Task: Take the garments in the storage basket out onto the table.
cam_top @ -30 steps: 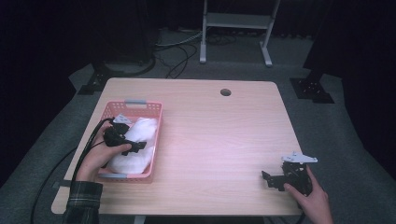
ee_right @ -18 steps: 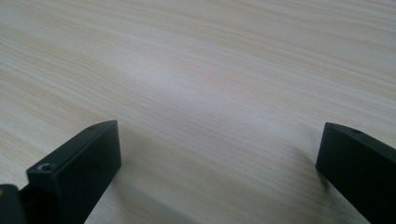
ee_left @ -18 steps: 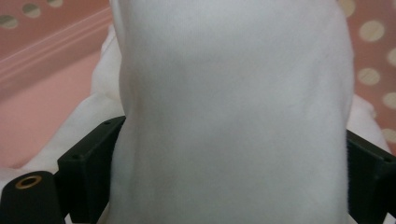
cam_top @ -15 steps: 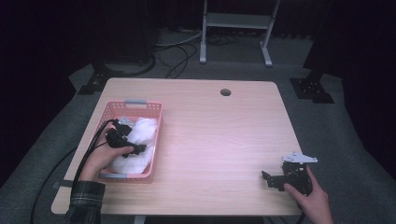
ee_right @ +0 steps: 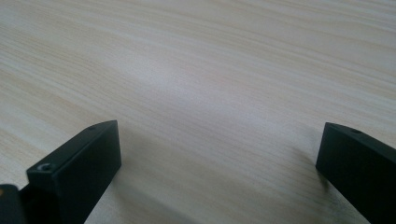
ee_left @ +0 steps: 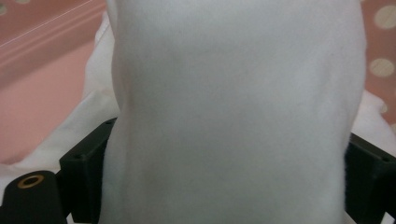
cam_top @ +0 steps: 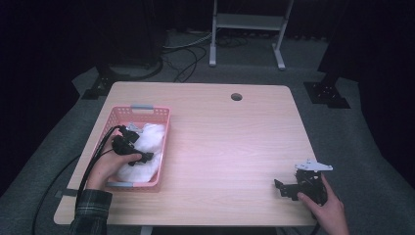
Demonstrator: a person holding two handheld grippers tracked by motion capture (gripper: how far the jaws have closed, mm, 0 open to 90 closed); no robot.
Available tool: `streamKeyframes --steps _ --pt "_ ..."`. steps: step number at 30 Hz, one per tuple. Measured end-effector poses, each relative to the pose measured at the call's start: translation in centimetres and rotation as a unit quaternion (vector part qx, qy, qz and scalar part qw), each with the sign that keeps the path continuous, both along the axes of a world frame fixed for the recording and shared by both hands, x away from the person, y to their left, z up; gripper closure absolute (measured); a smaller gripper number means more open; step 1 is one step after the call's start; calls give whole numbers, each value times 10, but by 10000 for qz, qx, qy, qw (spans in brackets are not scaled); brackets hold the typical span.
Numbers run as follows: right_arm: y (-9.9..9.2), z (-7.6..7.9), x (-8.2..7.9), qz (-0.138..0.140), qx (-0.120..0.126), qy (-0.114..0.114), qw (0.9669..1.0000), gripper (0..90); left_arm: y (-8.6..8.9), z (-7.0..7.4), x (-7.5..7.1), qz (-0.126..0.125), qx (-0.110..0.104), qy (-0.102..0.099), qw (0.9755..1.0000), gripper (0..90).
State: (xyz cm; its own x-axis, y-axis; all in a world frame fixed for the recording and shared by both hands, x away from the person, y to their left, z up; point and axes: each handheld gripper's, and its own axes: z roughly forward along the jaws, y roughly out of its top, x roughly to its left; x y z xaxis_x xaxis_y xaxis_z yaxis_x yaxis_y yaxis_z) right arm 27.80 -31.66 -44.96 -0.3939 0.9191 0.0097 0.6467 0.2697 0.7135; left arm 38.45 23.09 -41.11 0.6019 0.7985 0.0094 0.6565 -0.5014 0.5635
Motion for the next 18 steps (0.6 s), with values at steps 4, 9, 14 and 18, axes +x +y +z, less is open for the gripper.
streamKeyframes --steps 4,9,14,18 --pt "0 0 0 -2 1 2 10000 0 1 1 -1 -25 9 24 10000 214" --pt "0 0 0 1 -1 -1 10000 0 0 2 -1 -87 -21 83 9999 361" --pt "0 0 0 -3 2 2 10000 0 2 4 -2 -188 -55 120 9997 523" --pt "0 0 0 -2 1 2 10000 0 2 4 -1 -151 -76 168 9997 536"
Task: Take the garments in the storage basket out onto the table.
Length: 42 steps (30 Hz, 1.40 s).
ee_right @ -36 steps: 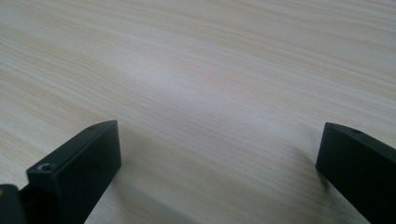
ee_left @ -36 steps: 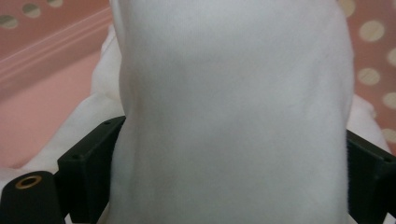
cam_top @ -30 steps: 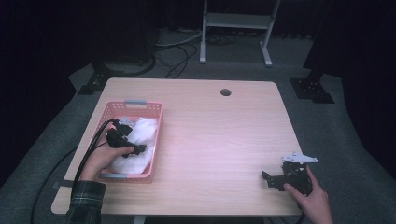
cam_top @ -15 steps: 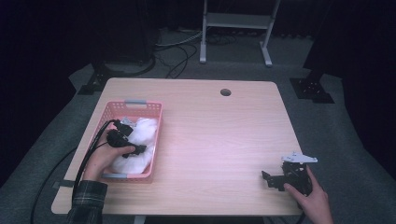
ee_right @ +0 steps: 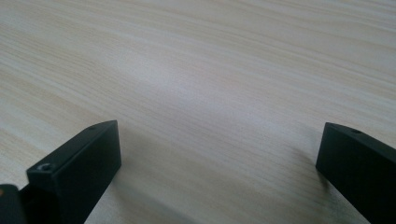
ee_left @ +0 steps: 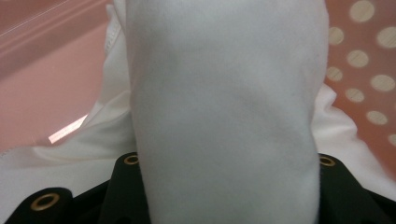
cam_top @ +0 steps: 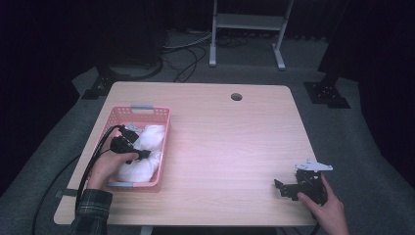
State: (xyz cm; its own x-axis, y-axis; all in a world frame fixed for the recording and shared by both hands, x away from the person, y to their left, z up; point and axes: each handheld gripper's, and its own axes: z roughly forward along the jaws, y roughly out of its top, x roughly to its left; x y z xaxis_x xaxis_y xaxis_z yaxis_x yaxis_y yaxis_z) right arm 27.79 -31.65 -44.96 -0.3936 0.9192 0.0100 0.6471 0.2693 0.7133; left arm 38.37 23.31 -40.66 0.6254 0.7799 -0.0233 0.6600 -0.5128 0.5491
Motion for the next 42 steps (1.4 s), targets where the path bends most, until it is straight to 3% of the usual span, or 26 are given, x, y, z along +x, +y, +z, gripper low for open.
streamKeyframes --steps 7,14,27,30,33,37,39,42 --pt "0 0 0 2 -2 -3 10000 0 0 2 0 78 -29 -7 10000 532" --pt "0 0 0 3 -1 -2 10000 0 5 6 -1 114 -218 -112 9996 538" --pt "0 0 0 3 -1 -3 10000 0 8 22 -5 92 -810 -518 9953 540" --pt "0 0 0 3 -1 -2 10000 0 10 27 -7 134 -947 -673 9931 540" --pt "0 0 0 3 0 -2 10000 0 12 36 -10 185 -1181 -996 9878 540" --pt "0 0 0 3 -2 -3 10000 0 15 44 -13 244 -1352 -1238 9827 537" --pt "0 0 0 1 0 0 10000 0 16 48 -15 277 -1435 -1420 9790 537" --pt "0 0 0 3 -1 -2 10000 0 16 55 -18 333 -1651 -1670 9715 537"
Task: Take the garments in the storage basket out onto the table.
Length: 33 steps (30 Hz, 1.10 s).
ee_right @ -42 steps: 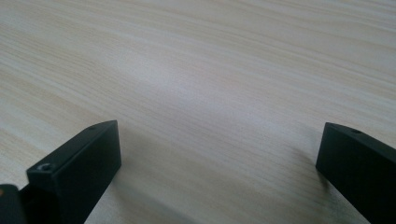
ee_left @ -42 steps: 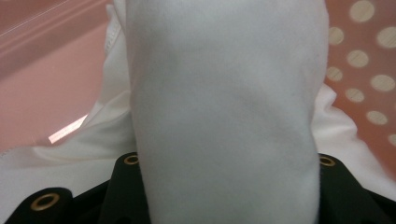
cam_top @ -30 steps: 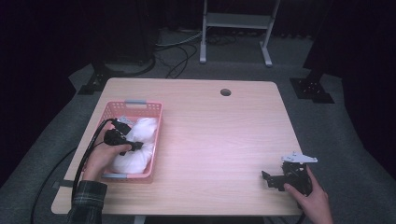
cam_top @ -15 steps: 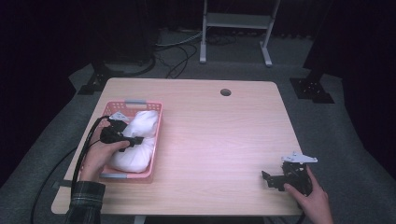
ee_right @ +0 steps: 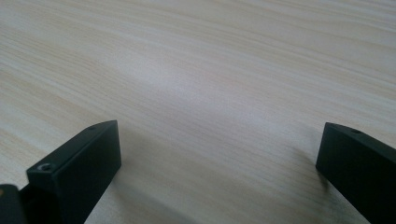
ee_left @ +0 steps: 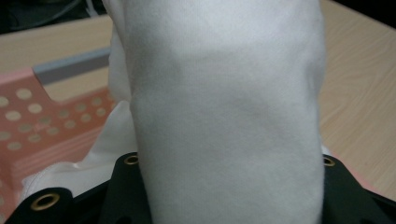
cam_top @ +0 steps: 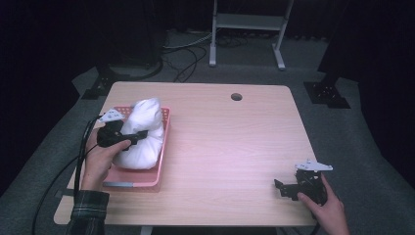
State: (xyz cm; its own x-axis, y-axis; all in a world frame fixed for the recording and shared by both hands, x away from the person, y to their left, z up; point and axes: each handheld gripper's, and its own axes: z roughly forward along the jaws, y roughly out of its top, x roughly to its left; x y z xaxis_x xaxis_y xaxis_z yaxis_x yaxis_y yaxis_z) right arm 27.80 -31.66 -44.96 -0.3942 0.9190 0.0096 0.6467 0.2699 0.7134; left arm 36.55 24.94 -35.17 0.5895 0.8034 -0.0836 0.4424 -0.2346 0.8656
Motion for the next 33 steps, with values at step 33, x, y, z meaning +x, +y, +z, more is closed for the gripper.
streamKeyframes --steps 33 --pt "0 0 0 0 -3 -3 10000 0 -9 45 -37 560 -964 -1624 9804 539"
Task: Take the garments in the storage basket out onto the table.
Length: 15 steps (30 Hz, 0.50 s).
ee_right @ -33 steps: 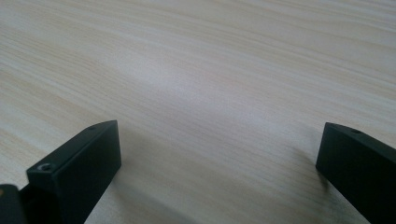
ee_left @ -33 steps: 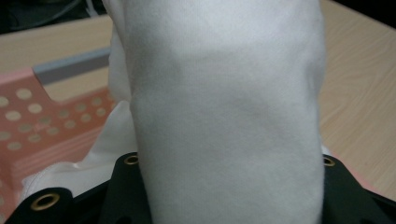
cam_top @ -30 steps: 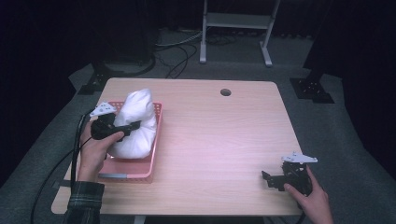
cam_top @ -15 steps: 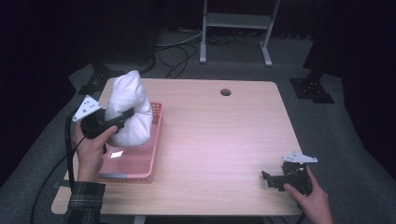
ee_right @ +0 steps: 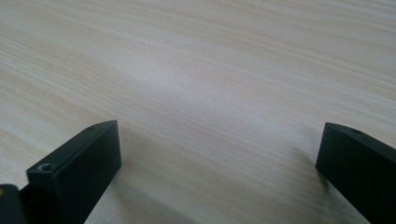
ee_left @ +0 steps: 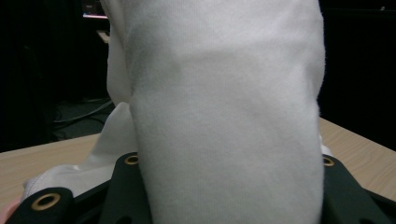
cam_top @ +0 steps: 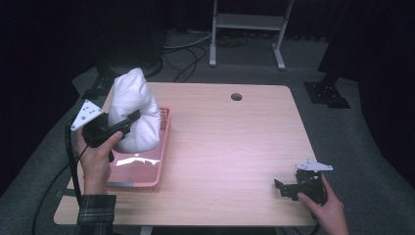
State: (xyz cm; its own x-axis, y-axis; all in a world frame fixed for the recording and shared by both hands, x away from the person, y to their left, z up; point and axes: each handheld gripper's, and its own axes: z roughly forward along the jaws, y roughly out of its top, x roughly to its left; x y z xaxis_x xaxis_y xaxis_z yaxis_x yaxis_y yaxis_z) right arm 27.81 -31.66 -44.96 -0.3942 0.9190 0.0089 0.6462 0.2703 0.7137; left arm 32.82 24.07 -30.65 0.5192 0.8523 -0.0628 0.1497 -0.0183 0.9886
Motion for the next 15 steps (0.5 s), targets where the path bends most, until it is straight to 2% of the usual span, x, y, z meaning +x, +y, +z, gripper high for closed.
streamKeyframes --steps 2,6,12,15 --pt "0 0 0 0 2 0 10000 0 -5 1 -1 -6 -63 18 10000 539" --pt "0 0 0 -1 1 -1 10000 0 -16 3 -3 -45 -4 41 10000 538" --pt "0 0 0 -1 1 -1 10000 0 -29 8 -8 -45 -40 85 9999 537" --pt "0 0 0 -1 1 0 10000 0 -35 11 -10 -52 -16 39 10000 536"
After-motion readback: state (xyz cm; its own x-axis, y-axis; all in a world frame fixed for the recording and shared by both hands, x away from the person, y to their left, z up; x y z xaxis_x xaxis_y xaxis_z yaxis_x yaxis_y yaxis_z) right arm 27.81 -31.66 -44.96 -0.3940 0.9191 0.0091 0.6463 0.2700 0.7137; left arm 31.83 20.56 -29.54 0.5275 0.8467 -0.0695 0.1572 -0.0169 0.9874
